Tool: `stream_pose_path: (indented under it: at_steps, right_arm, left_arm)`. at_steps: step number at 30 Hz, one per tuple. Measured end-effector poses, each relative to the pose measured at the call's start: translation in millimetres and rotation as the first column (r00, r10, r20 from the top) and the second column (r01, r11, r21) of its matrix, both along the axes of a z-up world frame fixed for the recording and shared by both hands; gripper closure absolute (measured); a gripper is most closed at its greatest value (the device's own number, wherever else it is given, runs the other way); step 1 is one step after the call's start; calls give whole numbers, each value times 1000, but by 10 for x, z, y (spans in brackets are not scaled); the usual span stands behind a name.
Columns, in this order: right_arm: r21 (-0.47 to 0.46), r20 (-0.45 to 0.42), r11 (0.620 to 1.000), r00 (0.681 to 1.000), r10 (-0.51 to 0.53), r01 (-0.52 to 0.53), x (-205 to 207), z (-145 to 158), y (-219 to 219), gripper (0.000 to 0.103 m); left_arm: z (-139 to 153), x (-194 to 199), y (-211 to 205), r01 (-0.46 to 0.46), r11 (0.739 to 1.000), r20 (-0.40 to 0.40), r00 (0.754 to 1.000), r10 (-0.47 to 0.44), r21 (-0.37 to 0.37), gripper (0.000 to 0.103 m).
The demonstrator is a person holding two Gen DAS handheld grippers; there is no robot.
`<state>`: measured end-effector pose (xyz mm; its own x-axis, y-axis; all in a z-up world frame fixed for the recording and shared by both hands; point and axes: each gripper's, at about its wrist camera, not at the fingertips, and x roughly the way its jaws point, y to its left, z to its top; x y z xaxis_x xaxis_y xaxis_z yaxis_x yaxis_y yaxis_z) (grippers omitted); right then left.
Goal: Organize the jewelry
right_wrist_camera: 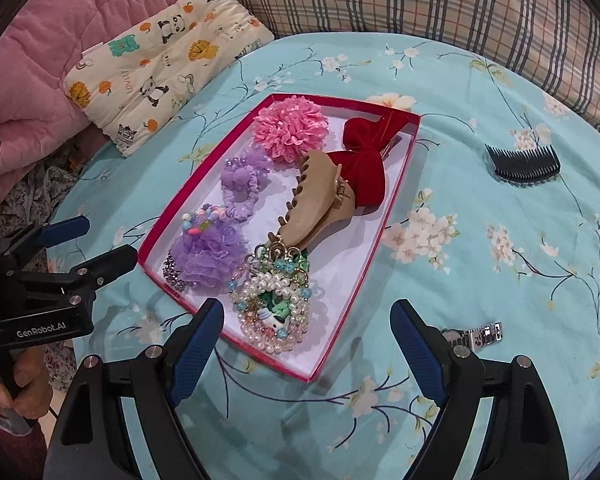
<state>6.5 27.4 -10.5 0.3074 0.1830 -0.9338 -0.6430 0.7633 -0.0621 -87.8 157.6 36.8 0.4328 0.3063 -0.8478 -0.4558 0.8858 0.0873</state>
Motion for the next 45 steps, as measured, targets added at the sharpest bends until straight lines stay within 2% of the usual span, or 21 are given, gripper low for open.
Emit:
stream_pose_path:
  at_steps: [14, 45]
  right_arm:
    - [25, -6, 999, 999, -38, 38, 196, -42, 43, 16]
    - [55, 3, 996, 997, -76, 76, 212, 7, 50, 16]
  left_arm:
    - [-36, 230, 71, -1, 1000, 11, 1000, 1, -29, 10]
    - [53, 241, -2, -2, 1000, 18, 1000, 2, -15, 10]
